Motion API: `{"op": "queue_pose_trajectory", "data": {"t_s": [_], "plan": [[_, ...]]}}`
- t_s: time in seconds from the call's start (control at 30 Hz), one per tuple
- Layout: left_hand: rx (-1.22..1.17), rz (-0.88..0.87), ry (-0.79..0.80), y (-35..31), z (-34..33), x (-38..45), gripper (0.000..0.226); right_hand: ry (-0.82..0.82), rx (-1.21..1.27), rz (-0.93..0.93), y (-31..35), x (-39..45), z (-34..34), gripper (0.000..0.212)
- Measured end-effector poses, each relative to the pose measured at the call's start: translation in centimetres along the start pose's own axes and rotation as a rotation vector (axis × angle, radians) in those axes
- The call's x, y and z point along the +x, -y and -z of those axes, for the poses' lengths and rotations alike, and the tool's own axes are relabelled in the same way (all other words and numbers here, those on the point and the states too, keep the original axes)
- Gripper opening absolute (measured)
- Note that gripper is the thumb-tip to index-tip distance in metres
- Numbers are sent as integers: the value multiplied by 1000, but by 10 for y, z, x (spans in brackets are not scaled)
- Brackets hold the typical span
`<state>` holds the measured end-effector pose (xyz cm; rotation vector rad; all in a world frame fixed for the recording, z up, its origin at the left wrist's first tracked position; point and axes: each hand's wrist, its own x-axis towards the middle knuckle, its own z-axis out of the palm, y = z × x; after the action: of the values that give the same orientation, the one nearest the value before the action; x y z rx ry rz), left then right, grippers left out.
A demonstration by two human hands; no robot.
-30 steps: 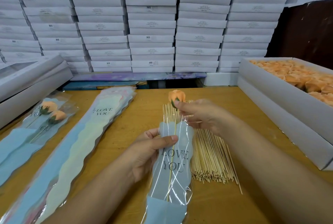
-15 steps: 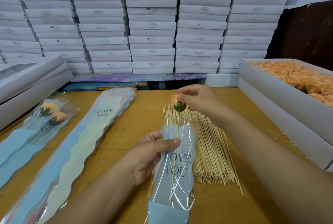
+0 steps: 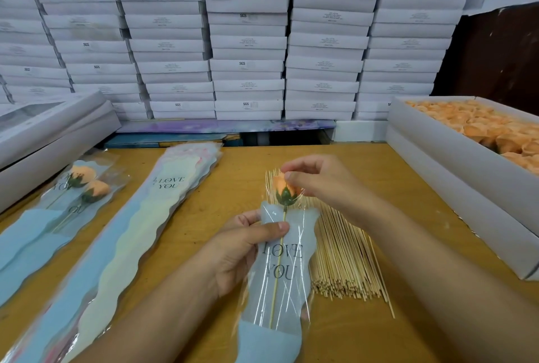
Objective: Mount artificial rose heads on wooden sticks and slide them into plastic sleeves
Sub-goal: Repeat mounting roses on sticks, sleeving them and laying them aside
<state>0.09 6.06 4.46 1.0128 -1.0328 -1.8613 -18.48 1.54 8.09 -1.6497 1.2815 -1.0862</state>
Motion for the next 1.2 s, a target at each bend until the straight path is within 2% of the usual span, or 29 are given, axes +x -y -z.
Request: {"op": "queue_pose_trajectory", "data": {"t_s": [0.27, 0.4, 0.5, 0.67, 0.8, 0.87, 0.93, 1.2], "plan": [[-15, 35, 13, 0, 5, 4, 40, 45, 5, -7, -3, -5, -3, 14], [-67, 30, 18, 0, 8, 7, 24, 62, -8, -36, -7, -5, -7, 13], [-87, -2, -37, 0, 8, 11, 11, 87, -13, -47, -9, -6, -12, 13], [-99, 16, -80, -2, 10, 10, 49, 72, -12, -44, -10, -6, -18, 10], [-97, 30, -85, -4, 11, 9, 54, 83, 1, -35, -13, -7, -18, 6], [-105, 30, -71, -5, 11, 10, 57, 91, -7, -36, -14, -8, -17, 11], [-117, 17, -59, -6, 10, 9, 58, 94, -18, -40, -14, -8, -17, 18], [-9, 5, -128, -4, 12, 12, 39, 122, -30, -69, -18, -5, -22, 18]]}}
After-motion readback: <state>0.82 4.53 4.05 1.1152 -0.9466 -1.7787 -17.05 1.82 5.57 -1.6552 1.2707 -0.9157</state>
